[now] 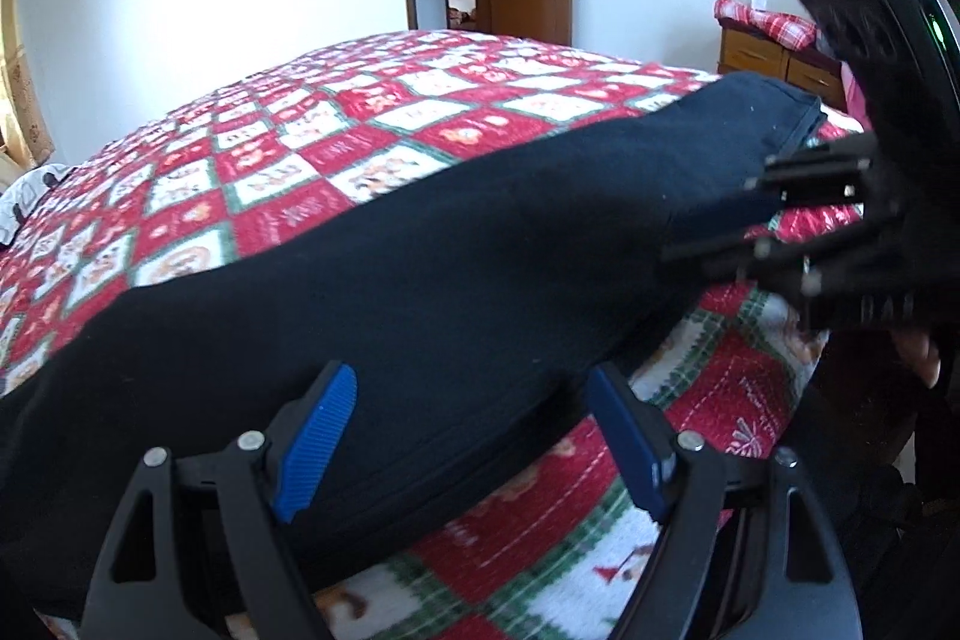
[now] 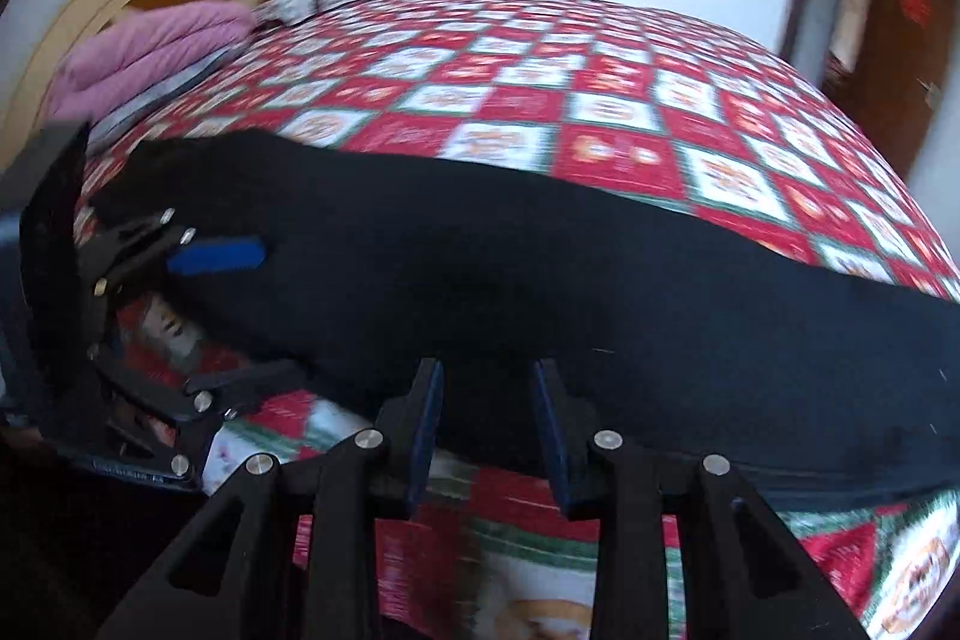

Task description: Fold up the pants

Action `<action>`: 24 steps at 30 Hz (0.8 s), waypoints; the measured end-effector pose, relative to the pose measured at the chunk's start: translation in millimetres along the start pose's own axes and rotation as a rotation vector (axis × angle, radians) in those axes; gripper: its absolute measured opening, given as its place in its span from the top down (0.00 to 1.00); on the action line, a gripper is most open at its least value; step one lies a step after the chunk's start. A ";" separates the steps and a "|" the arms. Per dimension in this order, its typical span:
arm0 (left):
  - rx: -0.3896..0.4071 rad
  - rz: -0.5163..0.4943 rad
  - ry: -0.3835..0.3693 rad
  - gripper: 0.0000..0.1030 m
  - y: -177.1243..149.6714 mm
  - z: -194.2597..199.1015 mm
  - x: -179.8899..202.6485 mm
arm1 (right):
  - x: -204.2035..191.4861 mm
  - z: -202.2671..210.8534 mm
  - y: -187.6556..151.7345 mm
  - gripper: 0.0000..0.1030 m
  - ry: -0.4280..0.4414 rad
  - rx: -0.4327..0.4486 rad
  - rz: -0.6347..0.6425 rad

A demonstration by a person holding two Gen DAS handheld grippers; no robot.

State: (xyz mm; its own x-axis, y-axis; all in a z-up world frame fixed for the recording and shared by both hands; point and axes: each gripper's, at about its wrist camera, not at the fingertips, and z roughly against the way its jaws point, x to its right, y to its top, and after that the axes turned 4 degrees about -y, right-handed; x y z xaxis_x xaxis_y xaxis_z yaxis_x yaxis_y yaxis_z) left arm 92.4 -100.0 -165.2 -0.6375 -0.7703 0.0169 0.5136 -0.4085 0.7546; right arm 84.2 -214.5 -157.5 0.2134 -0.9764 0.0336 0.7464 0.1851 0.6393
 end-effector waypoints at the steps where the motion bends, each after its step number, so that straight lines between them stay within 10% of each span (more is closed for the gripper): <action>1: -0.001 0.011 0.004 0.20 -0.2 0.5 -3.4 | -8.5 -2.9 0.7 0.68 0.016 -0.005 0.030; 12: -0.023 0.067 0.004 0.20 -7.8 -7.0 -15.6 | -33.8 -26.3 0.9 0.69 0.024 -0.045 0.141; 17: -0.025 0.046 0.009 0.20 -9.4 -6.3 -14.5 | -32.4 -28.7 3.0 0.96 0.049 -0.041 0.135; 24: -0.022 0.087 -0.012 0.20 -9.5 1.0 -23.2 | -25.4 -17.0 0.9 0.98 0.101 -0.029 0.101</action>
State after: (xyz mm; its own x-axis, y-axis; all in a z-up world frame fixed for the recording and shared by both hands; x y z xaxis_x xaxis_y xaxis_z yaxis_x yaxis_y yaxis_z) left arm 101.8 -77.8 -172.1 -0.5964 -0.7976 0.0897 0.5796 -0.3507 0.7356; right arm 90.2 -187.6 -170.9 0.3499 -0.9366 0.0182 0.7355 0.2867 0.6139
